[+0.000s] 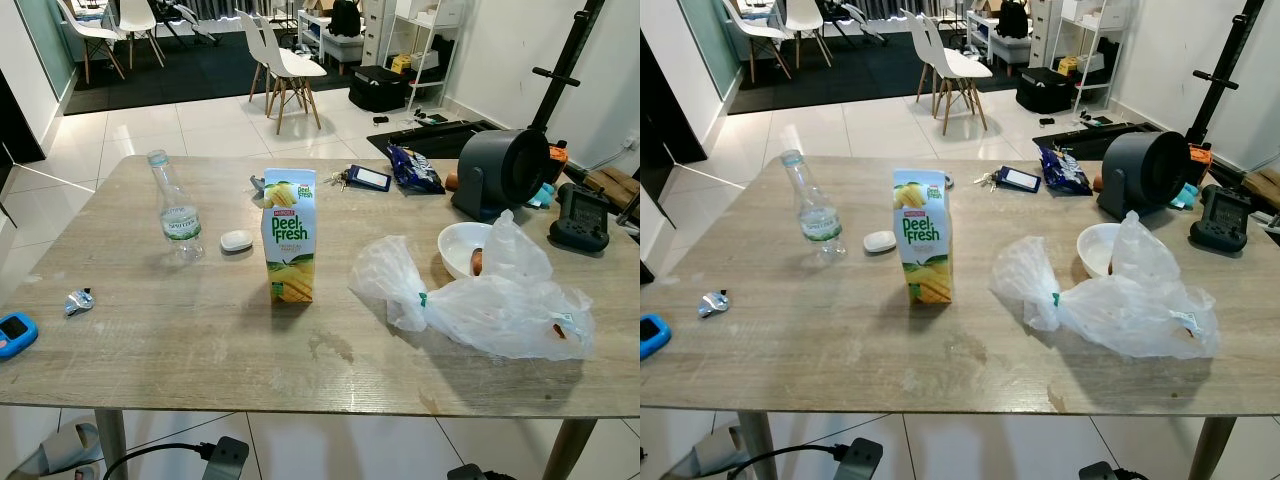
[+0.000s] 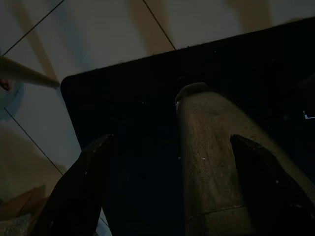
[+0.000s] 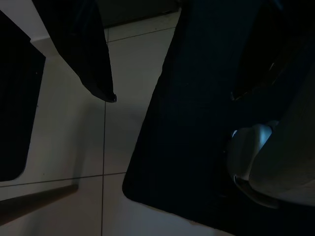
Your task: Restocking fridge
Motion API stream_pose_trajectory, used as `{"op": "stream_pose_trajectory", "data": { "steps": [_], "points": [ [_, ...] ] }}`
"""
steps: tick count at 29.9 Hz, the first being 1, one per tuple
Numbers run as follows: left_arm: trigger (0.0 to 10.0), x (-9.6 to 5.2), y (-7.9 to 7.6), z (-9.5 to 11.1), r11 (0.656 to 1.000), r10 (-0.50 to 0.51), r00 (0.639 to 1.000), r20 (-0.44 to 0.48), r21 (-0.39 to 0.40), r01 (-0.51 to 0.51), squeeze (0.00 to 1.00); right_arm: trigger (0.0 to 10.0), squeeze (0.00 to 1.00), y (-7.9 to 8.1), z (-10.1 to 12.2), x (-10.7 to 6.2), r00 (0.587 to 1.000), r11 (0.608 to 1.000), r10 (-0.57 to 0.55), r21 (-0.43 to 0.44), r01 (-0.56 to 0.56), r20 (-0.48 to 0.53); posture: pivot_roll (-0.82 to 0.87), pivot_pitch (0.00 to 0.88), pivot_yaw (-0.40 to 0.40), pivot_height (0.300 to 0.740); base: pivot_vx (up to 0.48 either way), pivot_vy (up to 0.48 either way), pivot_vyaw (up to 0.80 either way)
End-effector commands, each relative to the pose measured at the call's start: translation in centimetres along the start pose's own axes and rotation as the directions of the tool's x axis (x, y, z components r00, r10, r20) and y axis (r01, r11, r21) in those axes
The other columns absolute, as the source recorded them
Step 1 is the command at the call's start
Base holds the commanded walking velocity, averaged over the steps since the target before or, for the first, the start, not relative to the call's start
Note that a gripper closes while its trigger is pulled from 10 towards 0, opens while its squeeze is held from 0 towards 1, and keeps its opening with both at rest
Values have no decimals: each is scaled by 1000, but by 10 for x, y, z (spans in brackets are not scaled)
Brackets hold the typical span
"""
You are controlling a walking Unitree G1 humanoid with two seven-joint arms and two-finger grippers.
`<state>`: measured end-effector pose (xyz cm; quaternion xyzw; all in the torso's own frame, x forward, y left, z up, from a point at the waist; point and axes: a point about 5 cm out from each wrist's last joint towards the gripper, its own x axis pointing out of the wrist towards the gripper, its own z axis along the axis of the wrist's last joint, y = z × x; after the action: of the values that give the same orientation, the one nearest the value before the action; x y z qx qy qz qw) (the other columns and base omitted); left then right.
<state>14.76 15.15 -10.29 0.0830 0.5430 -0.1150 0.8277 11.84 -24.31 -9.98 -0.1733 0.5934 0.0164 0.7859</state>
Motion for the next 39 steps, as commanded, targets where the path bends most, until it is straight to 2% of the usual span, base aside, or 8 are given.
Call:
{"op": "stream_pose_trajectory", "data": {
  "steps": [1,39],
  "points": [
    [10000,-1,3,-7,1000,1,1000,-26,6,-1,0,10000,0,-1,-1,0,1000,1000,-2,0,2,0,62,0,-7,740,0,0,0],
    [10000,-1,5,-7,1000,-5,1000,-28,19,5,0,10000,0,1,0,0,1000,1000,0,8,0,0,64,0,1,740,0,0,0]
  ]
}}
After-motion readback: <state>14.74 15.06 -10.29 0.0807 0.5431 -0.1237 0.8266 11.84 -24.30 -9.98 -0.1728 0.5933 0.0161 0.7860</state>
